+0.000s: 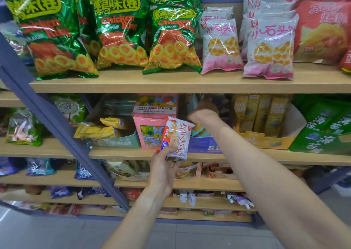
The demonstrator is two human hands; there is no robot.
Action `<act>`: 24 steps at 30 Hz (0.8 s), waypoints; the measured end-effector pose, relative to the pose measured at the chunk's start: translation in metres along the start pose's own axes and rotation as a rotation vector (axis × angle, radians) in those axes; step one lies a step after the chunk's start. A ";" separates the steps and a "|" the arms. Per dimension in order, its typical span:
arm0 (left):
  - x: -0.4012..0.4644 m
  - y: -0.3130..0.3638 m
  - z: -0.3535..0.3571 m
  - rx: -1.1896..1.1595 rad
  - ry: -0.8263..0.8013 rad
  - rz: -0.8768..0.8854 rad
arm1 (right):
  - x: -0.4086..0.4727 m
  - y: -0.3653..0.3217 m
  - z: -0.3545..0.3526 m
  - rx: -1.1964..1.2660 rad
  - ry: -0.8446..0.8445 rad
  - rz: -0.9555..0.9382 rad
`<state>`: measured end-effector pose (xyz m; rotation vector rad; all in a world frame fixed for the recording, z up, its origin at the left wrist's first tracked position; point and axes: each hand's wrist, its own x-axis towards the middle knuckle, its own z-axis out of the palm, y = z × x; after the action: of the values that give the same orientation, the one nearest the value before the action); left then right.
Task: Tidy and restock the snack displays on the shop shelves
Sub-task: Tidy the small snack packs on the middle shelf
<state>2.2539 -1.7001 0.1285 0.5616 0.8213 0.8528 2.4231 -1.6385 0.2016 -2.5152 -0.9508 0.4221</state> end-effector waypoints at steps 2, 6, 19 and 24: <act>0.001 -0.001 -0.002 0.019 0.013 0.014 | 0.003 0.001 0.003 0.001 0.005 0.007; -0.003 0.001 0.000 0.029 0.015 0.018 | 0.004 0.007 -0.001 0.173 -0.038 0.072; -0.017 0.002 0.016 0.091 -0.007 0.080 | 0.014 0.051 -0.037 0.671 -0.318 0.234; -0.022 0.001 0.019 0.044 0.048 0.132 | 0.012 0.063 -0.043 0.785 -0.407 0.271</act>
<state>2.2604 -1.7195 0.1489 0.6411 0.8555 0.9737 2.4846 -1.6848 0.2067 -1.8486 -0.4246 1.1657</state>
